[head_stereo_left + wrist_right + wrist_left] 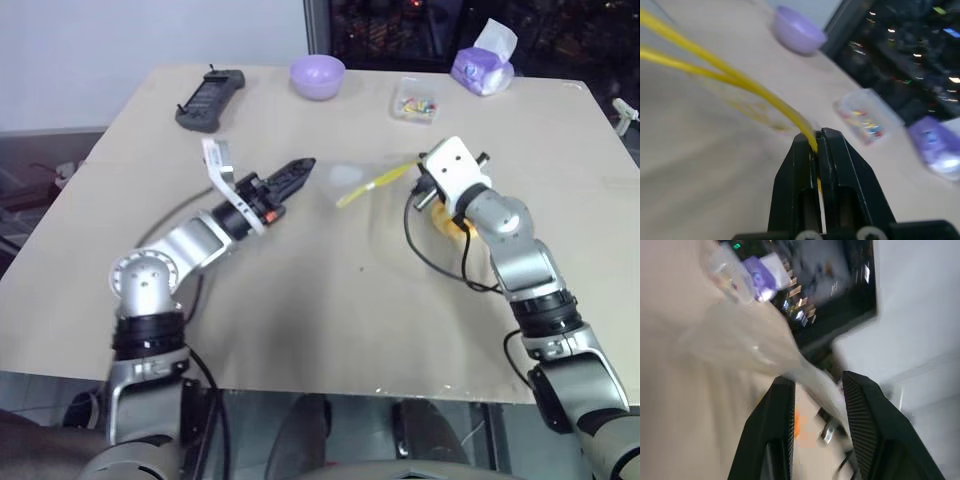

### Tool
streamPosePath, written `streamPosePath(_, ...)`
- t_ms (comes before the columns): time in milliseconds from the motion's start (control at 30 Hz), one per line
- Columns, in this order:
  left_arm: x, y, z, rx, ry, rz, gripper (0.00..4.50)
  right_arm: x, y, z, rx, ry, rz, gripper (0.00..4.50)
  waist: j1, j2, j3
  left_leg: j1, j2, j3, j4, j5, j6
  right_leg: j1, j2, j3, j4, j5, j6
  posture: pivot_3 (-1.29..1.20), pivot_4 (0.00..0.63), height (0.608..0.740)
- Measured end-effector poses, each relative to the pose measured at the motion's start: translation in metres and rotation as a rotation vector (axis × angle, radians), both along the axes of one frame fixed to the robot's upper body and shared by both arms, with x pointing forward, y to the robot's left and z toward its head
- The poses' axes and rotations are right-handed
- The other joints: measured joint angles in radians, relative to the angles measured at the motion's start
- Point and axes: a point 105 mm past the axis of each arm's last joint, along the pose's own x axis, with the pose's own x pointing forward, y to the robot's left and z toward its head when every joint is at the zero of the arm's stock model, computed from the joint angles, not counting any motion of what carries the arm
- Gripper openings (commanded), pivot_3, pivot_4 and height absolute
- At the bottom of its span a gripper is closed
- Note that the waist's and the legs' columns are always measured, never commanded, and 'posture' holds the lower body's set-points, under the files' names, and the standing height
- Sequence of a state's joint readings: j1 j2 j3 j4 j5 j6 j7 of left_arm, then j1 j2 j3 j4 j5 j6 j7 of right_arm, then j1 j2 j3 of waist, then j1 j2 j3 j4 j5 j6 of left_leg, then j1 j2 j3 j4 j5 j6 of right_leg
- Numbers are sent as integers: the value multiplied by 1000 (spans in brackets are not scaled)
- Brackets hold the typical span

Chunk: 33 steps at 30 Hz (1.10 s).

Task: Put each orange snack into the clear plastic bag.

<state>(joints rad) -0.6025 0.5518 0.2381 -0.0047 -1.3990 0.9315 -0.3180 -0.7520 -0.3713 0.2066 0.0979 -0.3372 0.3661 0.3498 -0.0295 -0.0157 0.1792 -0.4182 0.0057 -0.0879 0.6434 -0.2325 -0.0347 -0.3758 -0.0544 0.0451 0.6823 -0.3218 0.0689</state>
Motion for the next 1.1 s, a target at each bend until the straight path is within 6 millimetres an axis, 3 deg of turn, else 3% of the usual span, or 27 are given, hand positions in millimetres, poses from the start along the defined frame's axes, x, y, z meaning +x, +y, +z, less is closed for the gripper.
streamPosePath(200,-18,-22,21,91,-201,-107,1597,14,-5,26,-190,-136,-131,0,-11,0,0,0,1,1,-3,0,0,-1,0,1,-1,0,0,0,150,740)
streamPosePath(267,-26,-30,32,116,-280,-139,1597,18,-6,27,-210,-147,-154,0,-13,0,0,0,1,1,-4,0,0,-1,0,1,-2,0,0,0,150,740)
streamPosePath(367,-23,-36,25,264,-353,-96,1597,21,-6,18,-225,-128,-172,0,-16,0,0,1,1,3,-5,0,0,-1,0,3,-2,0,0,0,150,740)
streamPosePath(467,-10,-37,4,498,-416,-19,1597,23,-3,12,-230,-109,-172,0,-18,1,0,2,1,4,-6,0,0,-2,0,4,-2,0,0,0,150,740)
streamPosePath(500,4,-31,-27,759,-494,51,1597,23,4,7,-235,-97,-158,0,-22,1,0,3,1,6,-7,0,0,-2,0,6,-1,0,0,0,150,740)
streamPosePath(567,14,-24,-60,932,-545,87,1597,24,11,1,-238,-78,-144,0,-25,1,0,2,1,6,-7,0,0,-3,0,6,-2,0,0,0,150,740)
streamPosePath(667,22,-22,-76,983,-590,139,1597,26,12,-3,-239,-63,-147,0,-22,1,1,1,1,5,-7,0,0,-3,0,5,-2,0,0,0,150,740)
streamPosePath(833,30,-31,-73,957,-717,311,1597,26,21,-4,-234,-59,-130,0,-15,1,0,1,1,5,-7,0,0,-4,0,5,-1,0,0,0,150,740)
streamPosePath(1100,31,-34,-63,940,-805,415,1597,26,21,-6,-236,-50,-136,0,-15,1,0,1,1,5,-5,0,0,-4,0,5,1,0,0,0,150,740)
